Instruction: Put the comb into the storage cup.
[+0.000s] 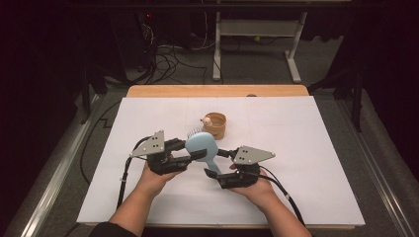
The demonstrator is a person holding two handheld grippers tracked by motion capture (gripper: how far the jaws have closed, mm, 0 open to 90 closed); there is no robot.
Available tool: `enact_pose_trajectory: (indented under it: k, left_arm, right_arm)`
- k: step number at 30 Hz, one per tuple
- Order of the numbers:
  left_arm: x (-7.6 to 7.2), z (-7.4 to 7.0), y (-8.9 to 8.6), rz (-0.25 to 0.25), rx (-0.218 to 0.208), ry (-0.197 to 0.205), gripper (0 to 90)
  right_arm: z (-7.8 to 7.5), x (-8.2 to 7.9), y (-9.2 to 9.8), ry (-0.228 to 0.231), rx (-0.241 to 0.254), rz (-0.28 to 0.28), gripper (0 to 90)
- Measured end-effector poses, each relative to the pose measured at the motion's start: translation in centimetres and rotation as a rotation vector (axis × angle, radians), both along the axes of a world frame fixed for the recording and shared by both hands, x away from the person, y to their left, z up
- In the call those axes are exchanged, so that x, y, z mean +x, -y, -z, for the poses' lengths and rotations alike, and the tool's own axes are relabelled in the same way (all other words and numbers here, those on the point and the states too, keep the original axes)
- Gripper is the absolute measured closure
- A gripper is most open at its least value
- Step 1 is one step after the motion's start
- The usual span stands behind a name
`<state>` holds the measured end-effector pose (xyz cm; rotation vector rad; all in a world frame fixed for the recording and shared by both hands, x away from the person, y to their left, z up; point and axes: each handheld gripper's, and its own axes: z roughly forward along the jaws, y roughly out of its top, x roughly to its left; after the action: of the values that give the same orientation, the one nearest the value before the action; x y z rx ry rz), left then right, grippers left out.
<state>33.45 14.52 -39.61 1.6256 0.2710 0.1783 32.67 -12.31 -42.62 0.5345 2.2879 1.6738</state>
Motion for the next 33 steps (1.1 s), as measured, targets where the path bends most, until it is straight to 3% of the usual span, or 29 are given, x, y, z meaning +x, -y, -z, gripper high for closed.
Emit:
enact_pose_trajectory:
  k: [15,33]
  left_arm:
    - [-0.4,0.6,-1.6,-0.092,-0.033,-0.010,62.7]
    - [-1.2,0.5,-3.9,-0.214,-0.011,0.014,62.8]
  right_arm:
    - [0.0,0.0,0.2,-0.005,0.003,0.066,0.4]
    - [0.1,-0.1,2.6,0.013,-0.017,0.149,0.3]
